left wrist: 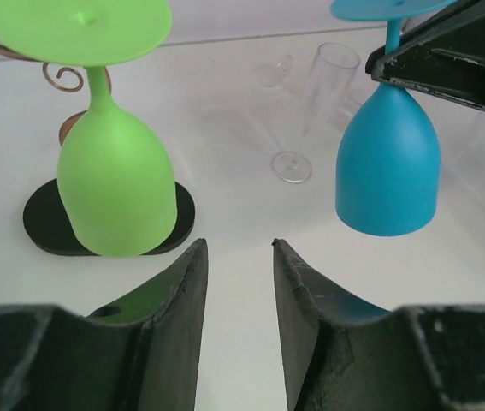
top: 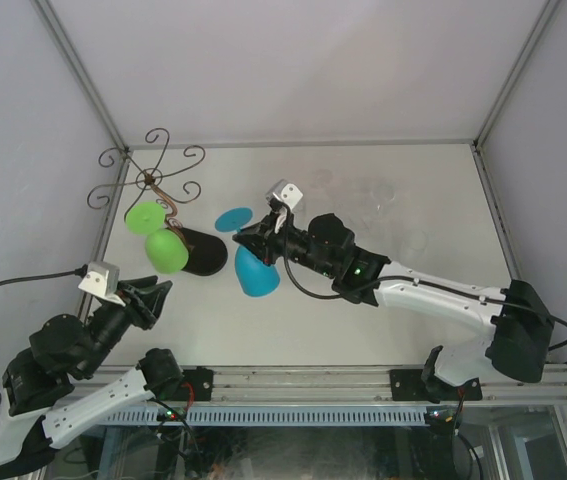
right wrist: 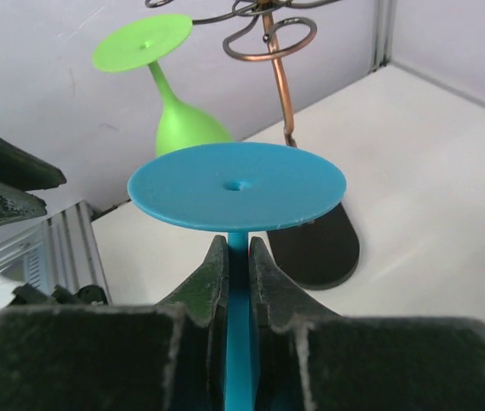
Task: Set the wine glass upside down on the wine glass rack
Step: Turn the wine glass upside down at the wine rack.
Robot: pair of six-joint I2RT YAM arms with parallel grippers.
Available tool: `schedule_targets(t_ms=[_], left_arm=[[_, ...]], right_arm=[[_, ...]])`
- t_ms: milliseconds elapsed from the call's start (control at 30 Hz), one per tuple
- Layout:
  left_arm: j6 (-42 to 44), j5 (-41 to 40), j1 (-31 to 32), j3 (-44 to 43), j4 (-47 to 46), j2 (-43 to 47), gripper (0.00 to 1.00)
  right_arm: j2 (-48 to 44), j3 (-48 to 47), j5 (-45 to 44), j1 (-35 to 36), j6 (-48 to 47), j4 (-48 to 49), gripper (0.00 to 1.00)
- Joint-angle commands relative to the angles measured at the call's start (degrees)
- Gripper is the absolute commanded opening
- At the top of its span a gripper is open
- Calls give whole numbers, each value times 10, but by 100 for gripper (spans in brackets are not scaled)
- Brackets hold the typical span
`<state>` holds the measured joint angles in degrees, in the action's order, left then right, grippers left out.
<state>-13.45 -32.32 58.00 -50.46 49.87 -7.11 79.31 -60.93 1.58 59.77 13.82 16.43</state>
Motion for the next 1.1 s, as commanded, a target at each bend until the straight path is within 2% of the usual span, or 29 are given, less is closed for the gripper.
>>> schedule_targets(t_ms=[0,333,767,1067], left_arm=[[-47,-44,0,-15,9,-7,40],[-64,-77,0,17,-6,15,38],[-54,-83,-3,22,-4,-34,36],[-54,-85,-8,25,-4,-23,36]], right_arm=[[29,-7,3,-6,-69,142,0],[106,-15,0,-29,-135,295,0],[172,-73,2,-62,-125,341,0],[218,-135,15,-62,-131,313,0]])
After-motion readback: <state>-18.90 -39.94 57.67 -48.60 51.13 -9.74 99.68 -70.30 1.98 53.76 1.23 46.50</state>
